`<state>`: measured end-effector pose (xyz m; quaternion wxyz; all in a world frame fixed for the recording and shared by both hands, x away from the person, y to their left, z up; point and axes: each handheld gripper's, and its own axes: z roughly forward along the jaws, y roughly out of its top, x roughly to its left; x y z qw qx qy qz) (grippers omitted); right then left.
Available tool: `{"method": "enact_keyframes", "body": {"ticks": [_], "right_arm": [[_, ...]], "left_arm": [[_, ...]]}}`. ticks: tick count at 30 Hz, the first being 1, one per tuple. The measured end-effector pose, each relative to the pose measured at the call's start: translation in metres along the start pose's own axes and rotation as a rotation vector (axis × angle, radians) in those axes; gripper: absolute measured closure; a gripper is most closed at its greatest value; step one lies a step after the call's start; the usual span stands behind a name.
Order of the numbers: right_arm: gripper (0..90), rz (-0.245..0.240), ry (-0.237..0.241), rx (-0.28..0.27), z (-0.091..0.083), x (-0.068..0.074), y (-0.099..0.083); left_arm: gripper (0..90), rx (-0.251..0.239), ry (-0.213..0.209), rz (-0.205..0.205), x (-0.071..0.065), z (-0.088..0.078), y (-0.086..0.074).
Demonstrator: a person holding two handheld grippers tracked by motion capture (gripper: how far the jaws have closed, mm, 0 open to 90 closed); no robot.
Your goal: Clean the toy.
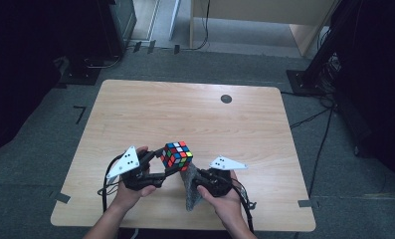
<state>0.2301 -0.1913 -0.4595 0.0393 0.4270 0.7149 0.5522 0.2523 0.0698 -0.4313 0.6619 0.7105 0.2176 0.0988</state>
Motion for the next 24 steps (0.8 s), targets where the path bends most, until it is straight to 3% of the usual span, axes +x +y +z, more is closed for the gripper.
{"method": "enact_keyframes", "body": {"ticks": [2,5,7,10,12,14,17,20,21,22,24], "right_arm": [[76.3,0.008,-0.020,-0.043,-0.006,-0.002,0.004],[76.4,0.032,-0.057,-0.185,-0.027,-0.004,0.014],[76.4,0.027,-0.061,-0.240,-0.033,-0.001,0.016],[76.7,-0.008,-0.090,-0.206,-0.022,0.007,0.008],[76.7,0.008,-0.057,-0.119,-0.009,0.007,0.000],[76.6,0.010,-0.038,-0.065,-0.001,0.006,-0.005],[76.6,0.005,-0.061,-0.103,-0.008,0.005,0.001],[76.6,0.036,-0.100,-0.264,-0.029,-0.001,0.010],[76.6,0.033,-0.102,-0.280,-0.031,-0.001,0.011],[76.5,0.027,-0.094,-0.280,-0.031,0.001,0.011],[76.4,0.023,-0.090,-0.219,-0.022,0.004,0.007]], "left_arm": [[34.6,0.007,-0.004,0.004,-0.001,0.001,-0.001],[34.6,0.025,-0.011,0.007,-0.001,0.004,-0.003],[34.6,0.029,-0.025,0.004,-0.003,0.006,-0.005],[34.6,0.025,-0.023,0.002,-0.002,0.004,-0.003],[34.5,0.019,-0.013,0.000,-0.001,0.002,-0.002],[34.6,0.011,-0.008,0.002,0.000,0.001,-0.001],[34.6,0.017,-0.010,0.011,-0.001,0.002,-0.001],[34.6,0.040,-0.011,0.017,-0.002,0.005,-0.004],[34.6,0.042,-0.015,0.011,-0.003,0.007,-0.005],[34.6,0.040,-0.022,0.007,-0.004,0.007,-0.006],[34.6,0.030,-0.029,0.000,-0.005,0.007,-0.004]]}}
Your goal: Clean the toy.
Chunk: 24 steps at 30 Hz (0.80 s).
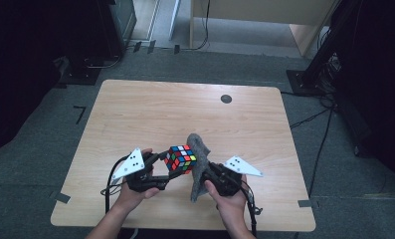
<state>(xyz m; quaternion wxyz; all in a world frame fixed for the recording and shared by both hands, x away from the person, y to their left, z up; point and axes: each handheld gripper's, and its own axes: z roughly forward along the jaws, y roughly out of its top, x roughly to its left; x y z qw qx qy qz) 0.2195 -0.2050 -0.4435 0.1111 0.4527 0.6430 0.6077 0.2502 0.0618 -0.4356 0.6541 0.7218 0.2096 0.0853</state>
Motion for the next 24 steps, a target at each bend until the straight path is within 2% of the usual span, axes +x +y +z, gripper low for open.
{"method": "enact_keyframes", "body": {"ticks": [3,4,5,7,9,11,14,15,17,18,20,22,23,24], "right_arm": [[76.5,0.014,0.052,0.145,0.017,-0.002,-0.016],[76.5,0.016,0.059,0.167,0.020,-0.003,-0.018],[76.5,0.019,0.054,0.158,0.019,-0.004,-0.018],[76.5,0.025,0.035,0.104,0.013,-0.006,-0.012],[76.1,0.040,0.010,-0.004,-0.001,-0.009,0.001],[76.0,0.045,0.001,-0.044,-0.008,-0.007,0.007],[76.0,0.047,0.009,0.022,0.000,-0.005,-0.001],[76.1,0.053,0.019,0.065,0.006,-0.005,-0.007],[76.0,0.058,0.052,0.195,0.017,-0.007,-0.015],[76.0,0.059,0.054,0.197,0.017,-0.008,-0.015],[76.0,0.065,0.039,0.139,0.009,-0.011,-0.007],[76.0,0.087,0.036,0.032,-0.004,-0.014,0.005],[76.0,0.088,0.030,-0.004,-0.009,-0.014,0.009],[76.1,0.075,0.025,-0.014,-0.011,-0.012,0.010]], "left_arm": [[34.6,-0.006,0.014,0.007,0.000,-0.002,0.002],[34.6,-0.009,0.017,0.008,0.000,-0.003,0.003],[34.6,-0.008,0.018,0.007,0.001,-0.003,0.002],[34.6,-0.001,0.018,0.008,0.001,-0.002,0.001],[34.6,0.010,0.015,0.007,0.001,0.001,0.000],[34.6,0.011,0.006,0.003,0.000,0.003,-0.002],[34.6,0.010,0.003,-0.003,-0.002,0.003,-0.001],[34.6,0.012,0.004,0.000,-0.002,0.003,-0.001],[34.6,0.015,0.012,0.009,-0.003,0.003,-0.001],[34.6,0.011,0.014,0.010,-0.004,0.003,-0.001],[34.6,0.011,0.013,0.010,-0.005,0.003,0.000],[34.6,0.019,0.014,0.015,-0.006,0.004,-0.001],[34.6,0.020,0.009,0.010,-0.006,0.004,-0.002],[34.6,0.018,0.000,0.001,-0.006,0.005,-0.002]]}}
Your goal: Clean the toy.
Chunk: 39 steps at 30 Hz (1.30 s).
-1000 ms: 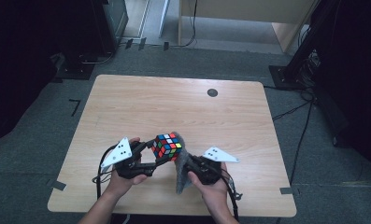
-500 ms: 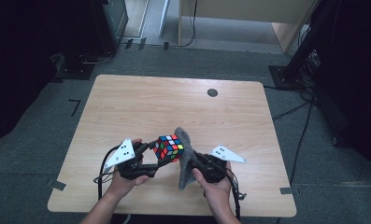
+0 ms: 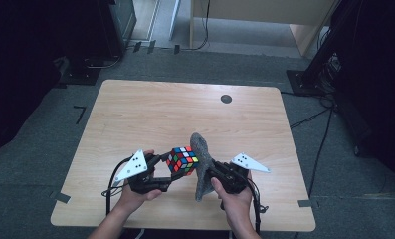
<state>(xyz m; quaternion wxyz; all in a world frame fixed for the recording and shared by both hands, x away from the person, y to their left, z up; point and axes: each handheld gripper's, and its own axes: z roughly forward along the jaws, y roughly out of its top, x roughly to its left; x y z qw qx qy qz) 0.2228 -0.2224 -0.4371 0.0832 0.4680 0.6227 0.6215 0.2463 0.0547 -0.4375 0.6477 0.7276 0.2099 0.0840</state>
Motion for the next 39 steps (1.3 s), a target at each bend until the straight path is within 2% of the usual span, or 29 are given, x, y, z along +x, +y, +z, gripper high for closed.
{"method": "enact_keyframes", "body": {"ticks": [1,3,5,6,8,10,11,12,14,15,16,17,18,20,23,24,25,27,28,30,31,32,34,35,37,38,39], "right_arm": [[76.2,-0.006,-0.003,0.019,0.002,0.003,-0.002],[76.1,-0.001,-0.009,0.093,0.012,0.004,-0.014],[75.9,0.013,0.030,0.221,0.025,0.000,-0.026],[75.8,0.013,0.056,0.256,0.028,-0.002,-0.027],[75.7,0.017,0.051,0.181,0.020,-0.005,-0.016],[75.7,0.049,0.041,0.076,0.008,-0.008,-0.003],[75.7,0.046,0.030,0.050,0.004,-0.007,-0.001],[75.7,0.029,0.029,0.046,0.004,-0.004,-0.001],[75.9,0.004,0.045,0.087,0.011,0.005,-0.009],[75.9,-0.009,0.027,0.117,0.016,0.007,-0.015],[75.8,-0.014,0.029,0.161,0.022,0.008,-0.021],[75.8,-0.008,0.052,0.210,0.027,0.007,-0.026],[75.8,-0.003,0.066,0.231,0.030,0.007,-0.029],[75.7,-0.003,0.051,0.203,0.027,0.004,-0.025],[75.4,0.039,0.023,0.057,0.011,-0.002,-0.008],[75.3,0.039,0.010,0.022,0.007,-0.003,-0.005],[75.2,0.031,0.005,0.009,0.005,-0.002,-0.004],[75.1,0.023,0.019,0.050,0.011,0.003,-0.010],[75.4,0.012,0.036,0.091,0.017,0.007,-0.016],[75.1,-0.038,0.022,0.192,0.028,0.014,-0.028],[75.2,-0.055,0.043,0.226,0.032,0.015,-0.031],[75.1,-0.051,0.050,0.225,0.032,0.015,-0.032],[75.2,-0.033,0.033,0.190,0.026,0.010,-0.023],[75.3,-0.016,0.012,0.127,0.018,0.006,-0.015],[75.4,0.010,0.000,0.023,0.006,0.001,-0.005],[75.4,0.005,-0.010,-0.005,0.001,0.001,-0.002],[75.3,-0.004,-0.007,-0.004,0.001,0.002,-0.001]], "left_arm": [[34.5,-0.004,-0.006,-0.004,0.000,0.001,0.000],[34.6,0.000,0.003,0.002,0.000,0.000,0.000],[34.5,-0.002,0.018,0.007,0.001,-0.002,0.001],[34.6,-0.011,0.021,0.004,0.002,-0.004,0.002],[34.5,-0.018,0.015,-0.009,0.004,-0.006,0.003],[34.6,-0.026,0.010,-0.031,0.007,-0.006,0.003],[34.6,-0.030,0.004,-0.048,0.008,-0.005,0.003],[34.6,-0.035,-0.004,-0.058,0.008,-0.004,0.003],[34.5,-0.040,-0.009,-0.054,0.005,-0.004,0.004],[34.5,-0.042,-0.007,-0.049,0.005,-0.004,0.005],[34.5,-0.046,-0.005,-0.047,0.004,-0.005,0.006],[34.6,-0.052,-0.004,-0.046,0.003,-0.006,0.007],[34.5,-0.054,-0.002,-0.043,0.003,-0.007,0.008],[34.5,-0.058,0.004,-0.036,0.003,-0.009,0.009],[34.5,-0.059,0.002,-0.040,0.004,-0.010,0.009],[34.5,-0.055,0.002,-0.038,0.004,-0.009,0.009],[34.6,-0.052,0.000,-0.040,0.004,-0.008,0.009],[34.5,-0.048,-0.009,-0.039,0.002,-0.005,0.008],[34.5,-0.045,-0.010,-0.035,0.001,-0.004,0.008],[34.5,-0.046,-0.006,-0.032,0.001,-0.004,0.008],[34.5,-0.048,-0.006,-0.032,0.001,-0.004,0.009],[34.5,-0.056,-0.006,-0.038,0.002,-0.005,0.009],[34.5,-0.061,-0.006,-0.043,0.004,-0.006,0.009],[34.5,-0.058,-0.004,-0.043,0.004,-0.006,0.009],[34.5,-0.047,0.001,-0.045,0.005,-0.005,0.006],[34.5,-0.044,-0.001,-0.047,0.005,-0.004,0.006],[34.5,-0.044,-0.005,-0.050,0.004,-0.003,0.005]]}}
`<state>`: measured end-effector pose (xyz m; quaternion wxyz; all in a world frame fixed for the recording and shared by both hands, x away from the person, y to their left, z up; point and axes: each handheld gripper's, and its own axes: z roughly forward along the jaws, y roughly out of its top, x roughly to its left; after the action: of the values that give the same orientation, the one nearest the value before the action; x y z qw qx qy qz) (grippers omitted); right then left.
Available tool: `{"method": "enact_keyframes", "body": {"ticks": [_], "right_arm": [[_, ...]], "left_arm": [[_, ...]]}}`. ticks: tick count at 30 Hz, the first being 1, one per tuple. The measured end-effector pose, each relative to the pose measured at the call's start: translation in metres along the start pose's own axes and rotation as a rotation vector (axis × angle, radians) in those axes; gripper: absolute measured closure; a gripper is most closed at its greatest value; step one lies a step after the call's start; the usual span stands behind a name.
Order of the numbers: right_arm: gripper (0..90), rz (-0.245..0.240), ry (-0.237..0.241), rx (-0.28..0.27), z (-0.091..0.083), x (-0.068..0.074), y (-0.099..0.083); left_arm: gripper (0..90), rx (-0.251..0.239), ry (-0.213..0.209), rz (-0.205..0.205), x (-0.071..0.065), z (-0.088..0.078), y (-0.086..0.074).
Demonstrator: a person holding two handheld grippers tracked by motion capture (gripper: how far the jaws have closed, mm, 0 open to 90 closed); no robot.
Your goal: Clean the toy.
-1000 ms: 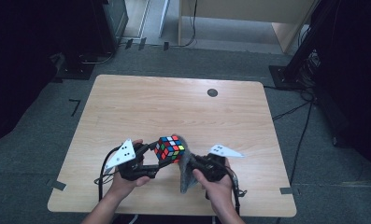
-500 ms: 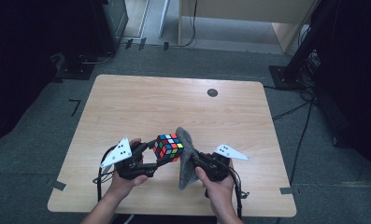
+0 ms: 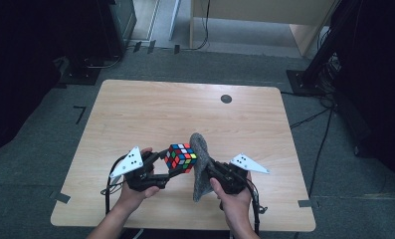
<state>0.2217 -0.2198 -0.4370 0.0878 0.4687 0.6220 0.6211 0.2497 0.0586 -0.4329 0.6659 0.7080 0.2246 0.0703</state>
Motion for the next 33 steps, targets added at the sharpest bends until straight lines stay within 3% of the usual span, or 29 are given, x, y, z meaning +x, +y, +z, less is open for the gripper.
{"method": "enact_keyframes", "body": {"ticks": [3,5,7,9,11,13,14,15,18,20,22,24,26,27,29,31,33], "right_arm": [[75.6,-0.017,0.017,0.082,0.012,0.006,-0.010],[75.4,-0.026,0.044,0.173,0.025,0.007,-0.022],[75.3,-0.004,0.083,0.238,0.036,0.009,-0.034],[75.3,0.031,0.136,0.257,0.044,0.013,-0.042],[75.3,0.083,0.202,0.237,0.047,0.018,-0.042],[75.5,0.187,0.265,0.185,0.046,0.019,-0.038],[75.7,0.216,0.275,0.162,0.045,0.018,-0.036],[75.9,0.233,0.274,0.138,0.043,0.015,-0.034],[76.4,0.244,0.206,0.095,0.033,0.002,-0.027],[76.6,0.294,0.145,0.041,0.025,-0.010,-0.026],[76.6,0.323,0.129,0.015,0.021,-0.016,-0.025],[76.5,0.313,0.160,0.031,0.023,-0.012,-0.026],[76.7,0.292,0.214,0.078,0.029,0.001,-0.031],[76.7,0.281,0.268,0.107,0.034,0.008,-0.034],[76.7,0.276,0.329,0.127,0.037,0.017,-0.036],[76.7,0.245,0.329,0.112,0.035,0.020,-0.032],[76.8,0.229,0.297,0.089,0.031,0.015,-0.027]], "left_arm": [[34.5,-0.006,-0.003,0.004,-0.001,-0.001,0.002],[34.5,-0.024,0.008,-0.005,0.000,-0.004,0.004],[34.5,-0.059,0.027,-0.032,0.003,-0.007,0.006],[34.5,-0.102,0.052,-0.073,0.005,-0.009,0.005],[34.5,-0.107,0.069,-0.096,0.005,-0.005,0.001],[34.6,-0.085,0.085,-0.084,0.002,-0.001,-0.003],[34.5,-0.079,0.089,-0.081,0.002,0.001,-0.005],[34.5,-0.076,0.089,-0.082,0.002,0.001,-0.006],[34.6,-0.103,0.079,-0.112,0.004,0.000,-0.005],[34.6,-0.108,0.077,-0.111,0.005,-0.003,-0.003],[34.6,-0.101,0.085,-0.107,0.004,-0.003,-0.003],[34.6,-0.100,0.092,-0.113,0.004,-0.002,-0.004],[34.6,-0.099,0.092,-0.123,0.005,-0.001,-0.005],[34.6,-0.096,0.097,-0.121,0.004,-0.001,-0.006],[34.6,-0.087,0.104,-0.120,0.006,-0.001,-0.007],[34.6,-0.100,0.104,-0.138,0.008,-0.003,-0.007],[34.6,-0.113,0.107,-0.143,0.010,-0.005,-0.006]]}}
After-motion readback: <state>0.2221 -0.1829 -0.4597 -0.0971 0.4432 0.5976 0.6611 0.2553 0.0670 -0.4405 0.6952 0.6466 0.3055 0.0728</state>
